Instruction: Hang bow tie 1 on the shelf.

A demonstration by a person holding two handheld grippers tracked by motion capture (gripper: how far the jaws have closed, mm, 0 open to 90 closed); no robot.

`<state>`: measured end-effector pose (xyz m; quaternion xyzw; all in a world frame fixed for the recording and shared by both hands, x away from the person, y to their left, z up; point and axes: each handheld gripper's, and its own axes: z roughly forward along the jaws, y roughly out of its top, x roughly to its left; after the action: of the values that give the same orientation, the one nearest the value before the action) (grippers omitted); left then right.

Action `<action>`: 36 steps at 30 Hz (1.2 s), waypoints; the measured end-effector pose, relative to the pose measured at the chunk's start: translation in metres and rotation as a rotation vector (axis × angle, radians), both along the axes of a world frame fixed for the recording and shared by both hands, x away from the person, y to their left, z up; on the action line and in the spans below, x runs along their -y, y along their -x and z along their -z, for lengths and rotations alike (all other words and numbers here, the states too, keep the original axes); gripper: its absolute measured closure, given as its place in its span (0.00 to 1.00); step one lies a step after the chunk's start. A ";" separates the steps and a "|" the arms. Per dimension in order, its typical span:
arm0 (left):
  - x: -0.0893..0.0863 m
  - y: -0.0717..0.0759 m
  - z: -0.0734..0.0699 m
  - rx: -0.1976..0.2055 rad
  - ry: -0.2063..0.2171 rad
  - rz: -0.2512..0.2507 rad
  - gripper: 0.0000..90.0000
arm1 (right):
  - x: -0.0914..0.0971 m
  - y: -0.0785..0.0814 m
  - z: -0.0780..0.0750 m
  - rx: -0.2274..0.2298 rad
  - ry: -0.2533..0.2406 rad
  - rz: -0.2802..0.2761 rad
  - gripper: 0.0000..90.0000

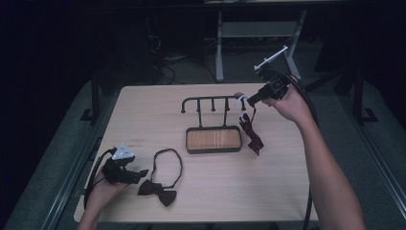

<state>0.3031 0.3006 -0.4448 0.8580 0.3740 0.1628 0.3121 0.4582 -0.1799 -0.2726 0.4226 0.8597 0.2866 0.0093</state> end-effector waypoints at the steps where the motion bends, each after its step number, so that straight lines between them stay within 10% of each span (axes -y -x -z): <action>1: 0.000 0.000 0.000 0.000 0.000 0.000 0.24 | 0.000 -0.001 0.001 0.000 0.007 0.000 0.92; 36: 0.004 0.001 0.000 -0.005 -0.005 0.010 0.24 | 0.018 0.021 0.028 -0.033 -0.032 -0.040 0.74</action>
<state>0.3025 0.2969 -0.4448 0.8611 0.3698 0.1601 0.3099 0.4375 -0.1978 -0.3002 0.4102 0.8633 0.2935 -0.0172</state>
